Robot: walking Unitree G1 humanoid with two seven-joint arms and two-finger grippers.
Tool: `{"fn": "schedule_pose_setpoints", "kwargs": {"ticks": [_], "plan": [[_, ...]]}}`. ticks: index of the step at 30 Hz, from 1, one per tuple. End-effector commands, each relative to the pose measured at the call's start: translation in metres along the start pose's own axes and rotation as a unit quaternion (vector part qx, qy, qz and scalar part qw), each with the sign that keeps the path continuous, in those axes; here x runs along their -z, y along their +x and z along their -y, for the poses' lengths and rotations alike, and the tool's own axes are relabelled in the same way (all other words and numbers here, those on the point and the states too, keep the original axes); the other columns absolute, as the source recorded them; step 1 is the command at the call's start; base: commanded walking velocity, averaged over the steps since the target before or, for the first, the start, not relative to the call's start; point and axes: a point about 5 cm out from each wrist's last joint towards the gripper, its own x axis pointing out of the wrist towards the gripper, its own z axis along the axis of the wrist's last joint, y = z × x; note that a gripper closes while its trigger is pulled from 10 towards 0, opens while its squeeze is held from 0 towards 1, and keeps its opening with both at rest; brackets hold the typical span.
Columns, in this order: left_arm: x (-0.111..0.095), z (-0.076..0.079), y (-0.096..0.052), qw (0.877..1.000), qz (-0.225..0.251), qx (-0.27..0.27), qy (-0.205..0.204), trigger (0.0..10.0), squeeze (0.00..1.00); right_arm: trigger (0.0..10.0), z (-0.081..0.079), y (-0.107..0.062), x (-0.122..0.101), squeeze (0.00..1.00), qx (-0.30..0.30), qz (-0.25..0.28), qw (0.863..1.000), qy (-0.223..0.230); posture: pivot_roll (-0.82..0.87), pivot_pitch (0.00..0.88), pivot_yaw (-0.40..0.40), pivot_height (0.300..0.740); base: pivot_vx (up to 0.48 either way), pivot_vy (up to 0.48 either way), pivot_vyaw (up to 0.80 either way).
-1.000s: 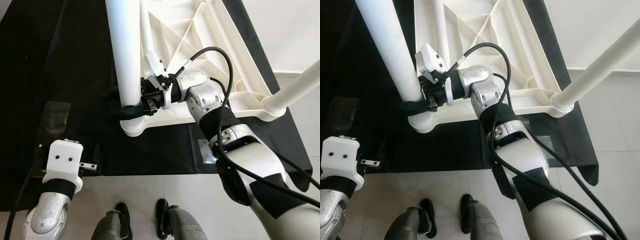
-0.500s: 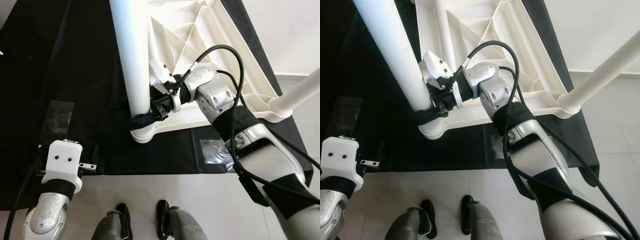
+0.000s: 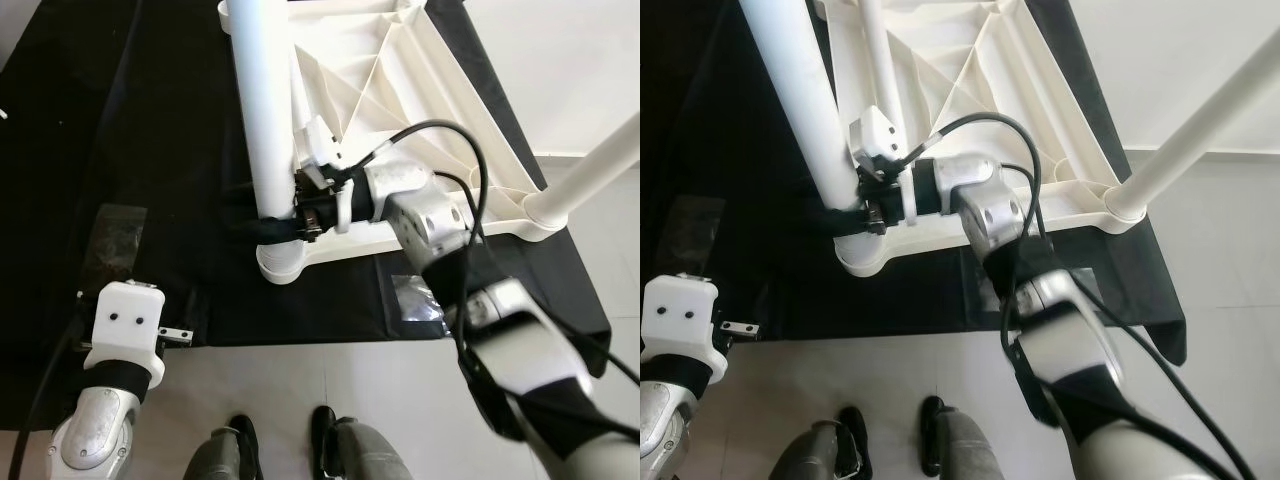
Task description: Building children table
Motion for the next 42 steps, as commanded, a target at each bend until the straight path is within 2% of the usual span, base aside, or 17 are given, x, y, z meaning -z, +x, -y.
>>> {"fn": "schedule_pose_setpoints", "kwargs": {"ticks": [1,3,7,12,18,19,24,25,27,30,33,37,38,39,40,41,42], "plan": [[0.006,-0.002,-0.002,1.000,-0.012,-0.007,0.001,10.0,0.00,10.0,-0.041,0.004,0.076,0.00,0.129,-0.119,0.980,0.097,-0.19,0.361,-0.135,0.740,0.000,0.000,0.00],[0.006,-0.004,-0.001,1.000,-0.012,-0.007,0.001,10.0,0.00,10.0,-0.055,0.006,0.078,0.00,0.200,-0.115,0.970,0.080,-0.19,0.353,-0.126,0.740,0.000,0.000,0.00],[0.004,-0.007,0.003,1.000,-0.006,-0.008,0.000,10.0,0.00,10.0,-0.060,0.010,0.076,0.00,0.210,-0.113,0.969,0.063,-0.19,0.341,-0.119,0.740,0.000,0.000,0.00],[-0.005,-0.017,0.012,1.000,0.015,-0.018,-0.015,10.0,0.00,10.0,-0.058,0.011,0.074,0.00,0.237,-0.117,0.963,0.048,-0.19,0.331,-0.113,0.740,0.000,0.000,0.00],[-0.044,-0.031,0.034,0.992,0.090,0.032,-0.077,10.0,0.00,10.0,-0.047,0.006,0.066,0.00,0.295,-0.107,0.948,0.051,-0.18,0.292,-0.094,0.740,0.000,0.000,0.00],[-0.062,-0.034,0.042,0.986,0.124,0.069,-0.091,10.0,0.00,10.0,-0.045,0.005,0.063,0.00,0.305,-0.091,0.946,0.056,-0.18,0.280,-0.088,0.740,0.000,0.000,0.00],[-0.080,-0.039,0.048,0.973,0.160,0.106,-0.126,10.0,0.00,10.0,-0.042,0.005,0.060,0.00,0.297,-0.074,0.950,0.056,-0.18,0.266,-0.085,0.740,0.000,0.000,0.00],[-0.099,-0.036,0.048,0.956,0.184,0.185,-0.133,10.0,0.00,10.0,-0.034,0.000,0.057,0.00,0.311,-0.061,0.946,0.065,-0.18,0.248,-0.078,0.740,0.000,0.000,0.00],[-0.110,-0.032,0.046,0.941,0.196,0.243,-0.133,10.0,0.00,10.0,-0.030,-0.003,0.057,0.00,0.322,-0.055,0.943,0.066,-0.18,0.240,-0.076,0.740,0.000,0.000,0.00],[-0.115,-0.032,0.045,0.933,0.198,0.271,-0.133,10.0,0.00,10.0,-0.028,-0.004,0.057,0.00,0.328,-0.056,0.941,0.064,-0.18,0.236,-0.074,0.740,0.000,0.000,0.00],[-0.125,-0.030,0.047,0.909,0.196,0.335,-0.151,10.0,0.00,10.0,-0.024,-0.005,0.057,0.00,0.343,-0.041,0.936,0.065,-0.17,0.223,-0.068,0.740,0.000,0.000,0.00],[-0.135,-0.030,0.053,0.895,0.198,0.369,-0.155,10.0,0.00,10.0,-0.026,-0.004,0.058,0.00,0.338,-0.035,0.938,0.061,-0.17,0.217,-0.062,0.740,0.000,0.000,0.00],[-0.140,-0.027,0.056,0.883,0.200,0.395,-0.157,10.0,0.77,10.0,-0.027,-0.001,0.059,0.00,0.333,-0.033,0.940,0.062,-0.17,0.205,-0.057,0.740,0.000,0.000,0.00],[-0.143,-0.025,0.058,0.874,0.201,0.414,-0.158,10.0,0.77,10.0,-0.029,0.001,0.059,0.00,0.329,-0.031,0.942,0.063,-0.17,0.204,-0.056,0.740,0.000,0.000,0.00],[-0.143,-0.025,0.058,0.874,0.201,0.414,-0.158,10.0,0.77,10.0,-0.029,0.001,0.059,0.00,0.329,-0.031,0.942,0.063,-0.17,0.204,-0.056,0.740,0.000,0.000,0.00],[-0.147,-0.021,0.060,0.861,0.201,0.436,-0.168,10.0,1.00,10.0,-0.030,0.003,0.059,0.00,0.325,-0.028,0.943,0.062,-0.17,0.197,-0.054,0.740,0.000,0.000,0.00],[-0.153,-0.017,0.062,0.844,0.203,0.465,-0.173,10.0,1.00,10.0,-0.030,0.006,0.059,0.00,0.321,-0.026,0.945,0.061,-0.17,0.193,-0.049,0.740,0.000,0.000,0.00]]}}
